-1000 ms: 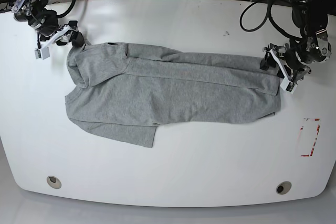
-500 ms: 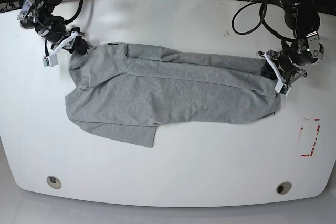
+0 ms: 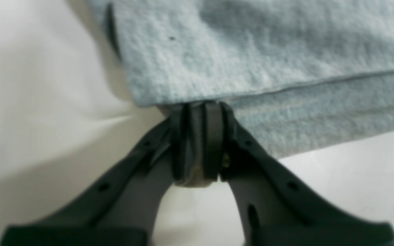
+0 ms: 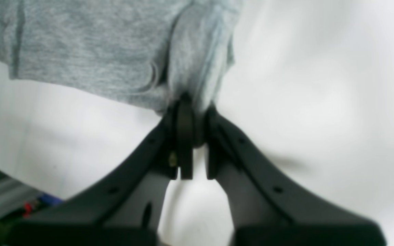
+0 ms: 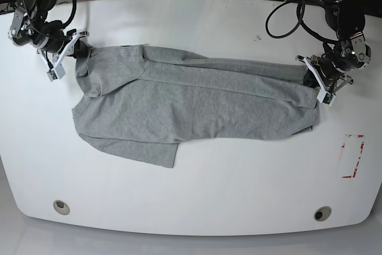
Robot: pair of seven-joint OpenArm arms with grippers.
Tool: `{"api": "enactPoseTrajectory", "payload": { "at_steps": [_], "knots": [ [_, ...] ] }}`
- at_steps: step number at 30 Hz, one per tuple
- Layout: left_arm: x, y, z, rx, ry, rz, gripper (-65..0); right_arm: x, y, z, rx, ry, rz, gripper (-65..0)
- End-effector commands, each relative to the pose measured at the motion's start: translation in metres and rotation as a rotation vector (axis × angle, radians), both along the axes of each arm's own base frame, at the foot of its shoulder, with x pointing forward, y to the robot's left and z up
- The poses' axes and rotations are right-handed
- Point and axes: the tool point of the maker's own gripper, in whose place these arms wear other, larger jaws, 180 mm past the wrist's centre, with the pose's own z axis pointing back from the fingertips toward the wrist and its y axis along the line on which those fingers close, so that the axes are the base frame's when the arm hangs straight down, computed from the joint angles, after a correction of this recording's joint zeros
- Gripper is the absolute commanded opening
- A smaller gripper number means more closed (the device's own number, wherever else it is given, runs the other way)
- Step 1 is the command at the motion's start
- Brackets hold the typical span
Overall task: Fold the T-shirt properly
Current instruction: 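Release and regrasp the folded shirt edges with both grippers, then pull the folded edges apart with both grippers to smooth the shirt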
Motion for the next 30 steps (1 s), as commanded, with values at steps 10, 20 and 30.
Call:
{"api": "enactPoseTrajectory", "payload": {
  "at_steps": [10,20,30],
  "knots": [
    [-0.015,0.024,-0.003,0.081,0.055,0.002,-58.2,0.011,-0.032,0.025,-0.199,0.041,0.226,-60.9],
    [-0.027,0.034,0.0,0.129,0.086,-0.01,-57.9,0.01,-0.034,0.042,-0.256,0.014,0.283,-43.4],
    [-0.041,0.061,0.027,0.232,0.119,0.06,-47.5,0.012,0.008,0.06,-0.209,-0.109,0.304,-26.0]
  ]
}}
